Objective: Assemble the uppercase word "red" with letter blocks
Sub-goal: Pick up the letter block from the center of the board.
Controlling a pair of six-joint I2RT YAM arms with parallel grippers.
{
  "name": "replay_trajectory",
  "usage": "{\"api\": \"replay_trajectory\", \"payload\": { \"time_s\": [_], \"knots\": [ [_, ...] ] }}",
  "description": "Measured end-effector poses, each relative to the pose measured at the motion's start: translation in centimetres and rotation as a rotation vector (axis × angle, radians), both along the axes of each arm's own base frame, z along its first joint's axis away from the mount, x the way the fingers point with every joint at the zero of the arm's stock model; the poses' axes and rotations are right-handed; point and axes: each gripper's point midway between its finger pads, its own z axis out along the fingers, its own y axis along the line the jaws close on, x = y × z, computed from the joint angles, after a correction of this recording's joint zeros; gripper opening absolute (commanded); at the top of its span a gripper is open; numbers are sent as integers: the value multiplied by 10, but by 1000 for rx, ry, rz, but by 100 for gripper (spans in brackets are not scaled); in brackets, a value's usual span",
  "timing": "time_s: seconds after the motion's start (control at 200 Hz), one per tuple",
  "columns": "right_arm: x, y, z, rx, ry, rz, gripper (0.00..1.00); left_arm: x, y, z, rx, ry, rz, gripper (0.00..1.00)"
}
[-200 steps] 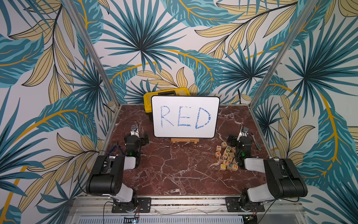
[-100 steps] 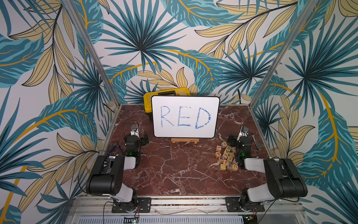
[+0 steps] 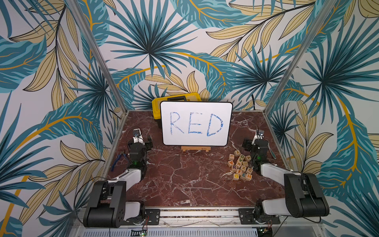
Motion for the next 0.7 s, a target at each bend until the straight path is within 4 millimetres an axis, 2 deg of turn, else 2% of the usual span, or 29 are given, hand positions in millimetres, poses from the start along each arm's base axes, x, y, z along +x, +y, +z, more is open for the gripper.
{"api": "replay_trajectory", "payload": {
  "time_s": [0.105,0.195,0.33,0.481,0.701],
  "knots": [
    [4,1,26,9,-16,5,84,-6,3,8,-2,-11,28,76],
    [3,3,29,44,39,2,76,-13,-2,13,3,0,34,74],
    [-4,13,25,118,181,23,71,-25,-31,30,3,9,-24,71],
    [-30,27,30,181,317,39,70,-39,-69,54,-10,-8,-112,68],
    [-76,43,40,229,449,69,70,-59,-105,61,3,45,-196,68]
  ]
}}
